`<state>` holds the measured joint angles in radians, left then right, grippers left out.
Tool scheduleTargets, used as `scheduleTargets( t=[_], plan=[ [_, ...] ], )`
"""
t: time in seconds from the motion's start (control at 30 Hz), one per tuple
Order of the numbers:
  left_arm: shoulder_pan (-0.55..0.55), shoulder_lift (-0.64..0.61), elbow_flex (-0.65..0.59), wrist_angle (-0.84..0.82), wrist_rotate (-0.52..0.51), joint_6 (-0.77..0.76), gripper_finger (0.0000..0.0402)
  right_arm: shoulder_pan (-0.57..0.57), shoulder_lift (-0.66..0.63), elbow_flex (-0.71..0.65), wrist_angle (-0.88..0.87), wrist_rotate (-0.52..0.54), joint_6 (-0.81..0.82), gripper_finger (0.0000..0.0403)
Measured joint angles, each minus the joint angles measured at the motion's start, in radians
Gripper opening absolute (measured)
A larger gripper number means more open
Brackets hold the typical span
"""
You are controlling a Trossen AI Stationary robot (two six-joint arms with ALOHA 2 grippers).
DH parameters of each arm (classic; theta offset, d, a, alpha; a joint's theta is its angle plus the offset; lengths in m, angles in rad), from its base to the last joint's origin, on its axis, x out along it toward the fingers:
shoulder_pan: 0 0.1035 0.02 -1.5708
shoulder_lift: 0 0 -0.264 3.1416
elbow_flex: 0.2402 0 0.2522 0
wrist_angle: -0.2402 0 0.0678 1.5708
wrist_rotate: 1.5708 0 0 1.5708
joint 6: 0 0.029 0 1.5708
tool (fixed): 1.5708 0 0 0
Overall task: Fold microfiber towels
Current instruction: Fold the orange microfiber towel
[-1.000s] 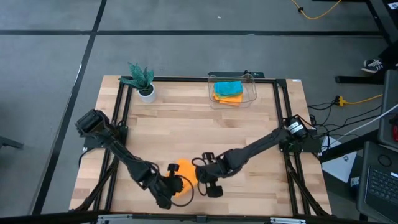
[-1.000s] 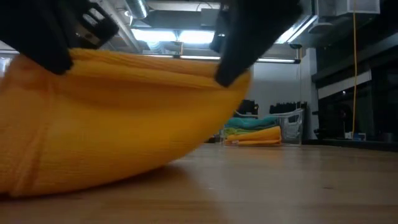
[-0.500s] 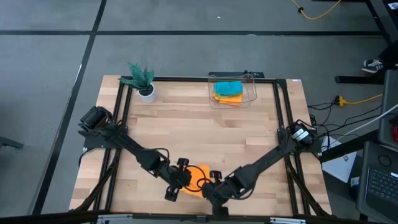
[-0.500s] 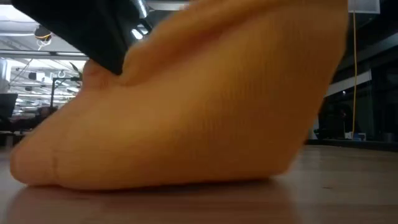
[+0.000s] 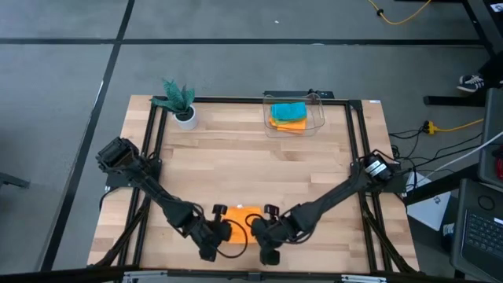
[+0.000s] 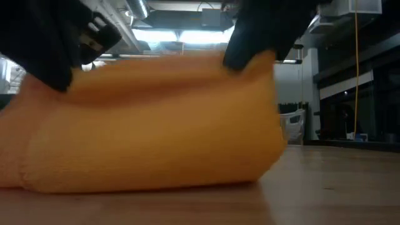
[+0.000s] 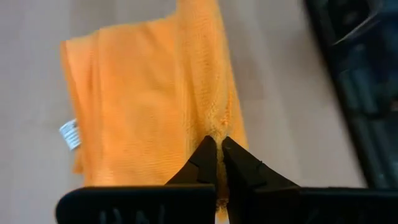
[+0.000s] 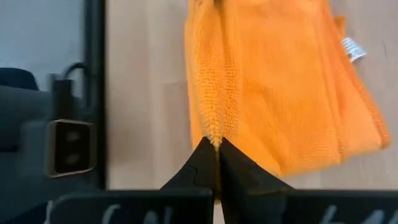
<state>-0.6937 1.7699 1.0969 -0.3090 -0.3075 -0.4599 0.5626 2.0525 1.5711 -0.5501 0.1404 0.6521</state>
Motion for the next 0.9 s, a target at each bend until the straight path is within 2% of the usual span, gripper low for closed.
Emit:
scheduleTargets(
  t=[0.17, 0.37, 0.53, 0.73, 0.9],
  plan=[
    [0.009, 0.0, 0.0, -0.107, -0.049, -0.01, 0.0, -0.043, 0.035, 0.0, 0.0, 0.003, -0.03, 0.0004],
    [0.038, 0.013, -0.002, -0.157, -0.042, -0.01, 0.0, -0.094, 0.081, 0.0, -0.001, 0.068, -0.094, 0.0004],
    [0.048, 0.024, -0.002, -0.203, -0.048, -0.01, 0.0, -0.116, 0.097, 0.0, 0.006, 0.074, -0.158, 0.0004],
    [0.047, -0.035, -0.003, -0.2, -0.065, -0.005, 0.0, -0.114, 0.062, -0.001, 0.002, 0.08, -0.195, 0.0004],
    [0.047, -0.094, -0.002, -0.25, -0.125, -0.001, 0.0, -0.117, 0.059, 0.007, -0.005, 0.169, -0.248, 0.0004]
  ],
)
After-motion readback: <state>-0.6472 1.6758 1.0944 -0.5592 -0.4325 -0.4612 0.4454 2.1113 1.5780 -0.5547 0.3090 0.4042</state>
